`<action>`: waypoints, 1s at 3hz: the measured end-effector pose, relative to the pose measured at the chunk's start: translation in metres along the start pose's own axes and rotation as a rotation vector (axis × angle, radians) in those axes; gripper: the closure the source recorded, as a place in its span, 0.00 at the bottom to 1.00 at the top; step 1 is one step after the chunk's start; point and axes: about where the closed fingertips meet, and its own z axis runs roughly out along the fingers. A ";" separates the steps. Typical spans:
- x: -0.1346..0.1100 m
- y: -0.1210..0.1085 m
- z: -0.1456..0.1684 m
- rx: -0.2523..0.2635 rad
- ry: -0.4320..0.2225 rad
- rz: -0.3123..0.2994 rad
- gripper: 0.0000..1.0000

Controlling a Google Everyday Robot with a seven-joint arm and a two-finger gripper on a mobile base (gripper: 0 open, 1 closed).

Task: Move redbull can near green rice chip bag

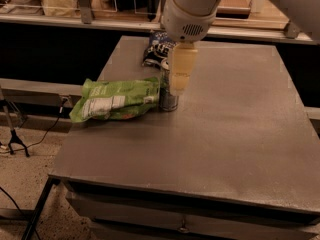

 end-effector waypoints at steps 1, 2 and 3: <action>0.010 0.004 -0.016 0.016 -0.064 0.019 0.00; 0.037 0.010 -0.050 0.051 -0.129 0.065 0.00; 0.076 0.017 -0.073 0.050 -0.104 0.176 0.00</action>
Offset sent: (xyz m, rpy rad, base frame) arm -0.0343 -0.0949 0.0667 0.2458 -0.0426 -0.0640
